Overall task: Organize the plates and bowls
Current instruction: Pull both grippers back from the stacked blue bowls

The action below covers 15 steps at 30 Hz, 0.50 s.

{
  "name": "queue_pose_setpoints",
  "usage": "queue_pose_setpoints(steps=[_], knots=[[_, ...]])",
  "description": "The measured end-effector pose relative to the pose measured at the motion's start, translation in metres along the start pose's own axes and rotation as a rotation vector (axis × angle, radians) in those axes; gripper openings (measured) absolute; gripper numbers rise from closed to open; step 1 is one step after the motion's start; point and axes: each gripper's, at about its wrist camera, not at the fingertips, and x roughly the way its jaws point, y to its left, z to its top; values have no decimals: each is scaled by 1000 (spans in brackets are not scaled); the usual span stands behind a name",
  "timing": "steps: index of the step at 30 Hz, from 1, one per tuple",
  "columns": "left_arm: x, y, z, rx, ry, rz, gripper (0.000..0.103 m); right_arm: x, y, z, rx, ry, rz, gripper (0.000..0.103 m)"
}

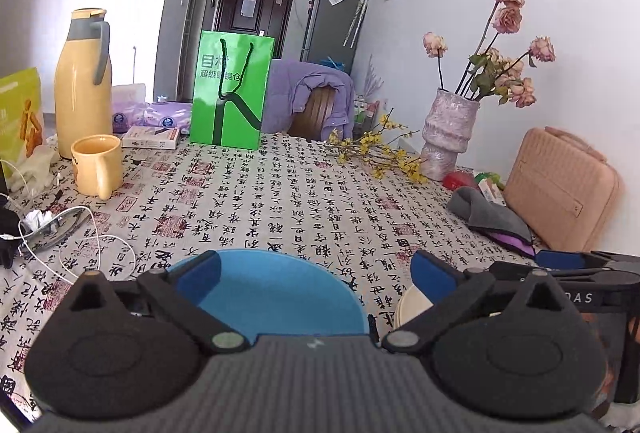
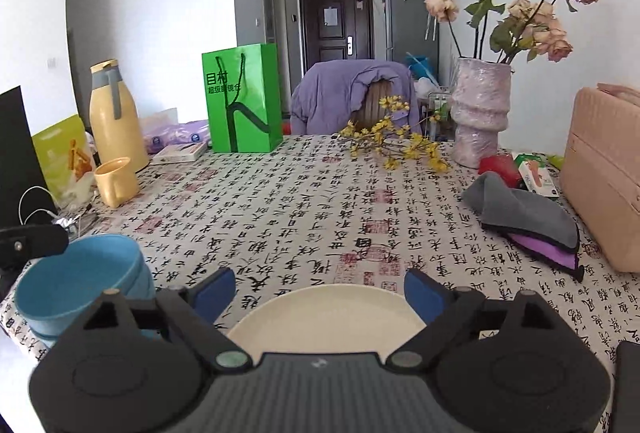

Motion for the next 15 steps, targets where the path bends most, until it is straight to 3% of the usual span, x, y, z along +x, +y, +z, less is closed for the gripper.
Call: queue_pose_setpoints(steps=[15], knots=[[6,-13,-7,62,-36,27,103,2,0,-6,-3,-79,-21,93]])
